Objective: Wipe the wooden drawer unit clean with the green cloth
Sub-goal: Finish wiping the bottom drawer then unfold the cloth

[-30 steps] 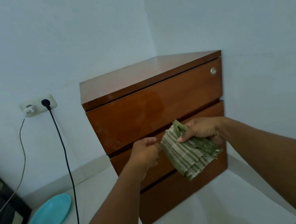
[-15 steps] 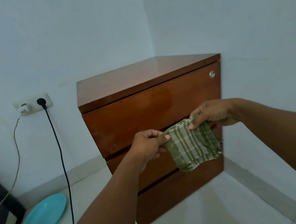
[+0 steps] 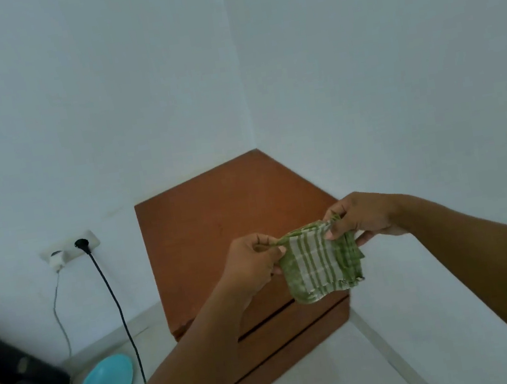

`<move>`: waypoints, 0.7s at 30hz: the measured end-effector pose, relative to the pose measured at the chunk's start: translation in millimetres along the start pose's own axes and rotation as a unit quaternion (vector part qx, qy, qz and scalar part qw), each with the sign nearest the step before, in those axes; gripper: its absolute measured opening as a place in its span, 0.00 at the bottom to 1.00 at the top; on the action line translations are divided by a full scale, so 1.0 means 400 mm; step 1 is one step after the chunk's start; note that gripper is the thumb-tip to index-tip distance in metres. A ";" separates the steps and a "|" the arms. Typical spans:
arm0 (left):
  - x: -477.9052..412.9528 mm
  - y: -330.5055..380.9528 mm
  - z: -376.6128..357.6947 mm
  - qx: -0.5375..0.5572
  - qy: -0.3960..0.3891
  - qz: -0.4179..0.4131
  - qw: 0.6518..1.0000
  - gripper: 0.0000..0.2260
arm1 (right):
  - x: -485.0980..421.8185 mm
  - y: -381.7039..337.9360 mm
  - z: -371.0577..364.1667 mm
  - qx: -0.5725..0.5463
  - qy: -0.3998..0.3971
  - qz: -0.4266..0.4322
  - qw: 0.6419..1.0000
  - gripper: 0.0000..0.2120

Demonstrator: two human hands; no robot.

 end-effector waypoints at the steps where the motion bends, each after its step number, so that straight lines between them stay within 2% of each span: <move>1: -0.001 0.055 0.008 -0.001 0.001 0.005 1.000 0.03 | 0.022 -0.034 0.030 -0.004 0.004 -0.001 1.000 0.09; 6: 0.000 0.283 0.021 -0.016 0.011 0.038 0.999 0.02 | 0.097 -0.170 0.168 -0.023 0.015 -0.012 1.000 0.08; 10: -0.024 0.382 0.023 -0.012 0.018 0.063 0.998 0.02 | 0.107 -0.228 0.245 -0.017 0.002 -0.026 1.000 0.07; 14: -0.097 0.368 0.020 -0.003 0.030 0.095 0.995 0.03 | 0.026 -0.230 0.285 0.001 -0.001 -0.041 0.999 0.05; 21: -0.312 0.197 -0.015 0.018 0.006 0.153 0.988 0.02 | -0.234 -0.119 0.287 0.038 -0.004 -0.098 0.994 0.06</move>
Point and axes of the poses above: each hand's wrist, its own x-axis away from the middle knuckle, its own z-axis out of the back of the hand, y = z × x, the point moved 4 cm from there along -x, towards the middle knuckle, and after that the axes turned 6 degrees about -y, right-handed, at the moved point
